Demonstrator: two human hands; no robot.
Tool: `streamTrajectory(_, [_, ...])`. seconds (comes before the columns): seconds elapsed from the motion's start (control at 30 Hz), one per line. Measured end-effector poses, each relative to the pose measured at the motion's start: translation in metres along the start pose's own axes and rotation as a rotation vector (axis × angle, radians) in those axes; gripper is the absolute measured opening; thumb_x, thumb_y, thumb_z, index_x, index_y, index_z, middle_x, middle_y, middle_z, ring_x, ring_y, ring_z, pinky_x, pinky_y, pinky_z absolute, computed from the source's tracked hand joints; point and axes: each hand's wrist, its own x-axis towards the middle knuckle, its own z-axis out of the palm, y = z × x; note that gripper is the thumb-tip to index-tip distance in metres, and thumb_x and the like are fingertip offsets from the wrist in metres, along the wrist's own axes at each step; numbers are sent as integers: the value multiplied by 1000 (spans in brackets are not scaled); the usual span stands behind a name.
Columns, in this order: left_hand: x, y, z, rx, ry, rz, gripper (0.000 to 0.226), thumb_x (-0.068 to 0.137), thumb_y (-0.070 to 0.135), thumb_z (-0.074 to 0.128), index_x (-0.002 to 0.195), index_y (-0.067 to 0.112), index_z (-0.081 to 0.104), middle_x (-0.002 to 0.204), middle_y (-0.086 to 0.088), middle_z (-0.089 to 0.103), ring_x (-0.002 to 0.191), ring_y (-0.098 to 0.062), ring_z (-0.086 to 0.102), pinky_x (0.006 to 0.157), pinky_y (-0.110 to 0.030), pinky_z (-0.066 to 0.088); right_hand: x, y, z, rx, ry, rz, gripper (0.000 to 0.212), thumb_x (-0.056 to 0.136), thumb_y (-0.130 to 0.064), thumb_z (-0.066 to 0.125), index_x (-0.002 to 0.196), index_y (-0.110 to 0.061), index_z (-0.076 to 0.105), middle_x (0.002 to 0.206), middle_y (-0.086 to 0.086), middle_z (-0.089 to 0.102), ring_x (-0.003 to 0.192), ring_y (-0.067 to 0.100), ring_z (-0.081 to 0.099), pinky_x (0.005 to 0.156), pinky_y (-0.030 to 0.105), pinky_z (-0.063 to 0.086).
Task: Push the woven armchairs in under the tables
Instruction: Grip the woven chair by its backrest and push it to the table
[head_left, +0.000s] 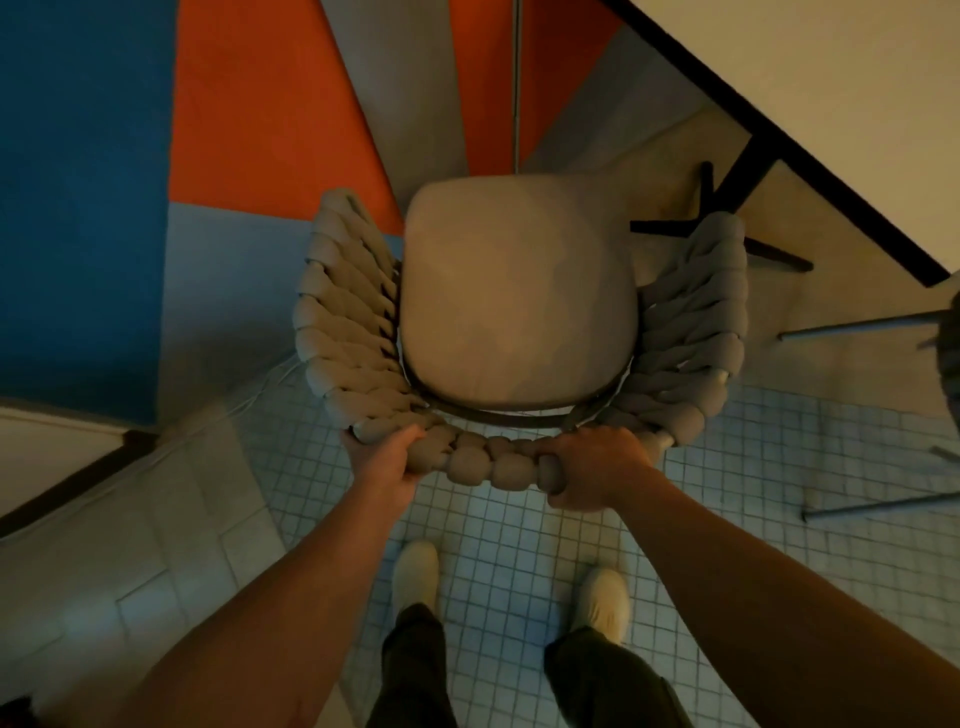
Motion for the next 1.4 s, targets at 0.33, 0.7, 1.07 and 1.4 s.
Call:
streamTrajectory(0.33, [13, 53, 0, 121, -116, 14, 95, 61, 4, 85, 145, 29, 48, 133, -11, 64, 114, -33, 66, 72, -47, 62, 13, -47, 10, 163, 28, 127, 62, 77, -63, 61, 135, -44, 47, 119, -5, 65, 107, 22, 62, 89, 41, 51])
streamTrajectory(0.7, [26, 119, 0, 270, -260, 115, 86, 76, -16, 69, 144, 31, 45, 133, -14, 62, 114, -34, 65, 64, -43, 61, 30, -112, 2, 325, 81, 273, 55, 79, -60, 65, 127, -35, 55, 114, -4, 66, 105, 21, 63, 92, 41, 51])
streamTrajectory(1.07, [28, 143, -5, 405, -311, 78, 83, 81, -6, 75, 146, 31, 41, 130, -8, 65, 110, -28, 68, 65, -43, 62, 28, -139, -7, 375, 89, 326, 59, 80, -64, 62, 130, -34, 52, 117, -4, 65, 107, 22, 63, 89, 39, 51])
streamTrajectory(1.4, [5, 134, -11, 423, -337, 116, 93, 74, 3, 87, 148, 35, 40, 133, -5, 66, 114, -28, 68, 75, -50, 61, -9, -156, 11, 1112, 971, 308, 6, 89, -24, 71, 88, -21, 76, 77, -13, 70, 70, 2, 65, 63, 15, 52])
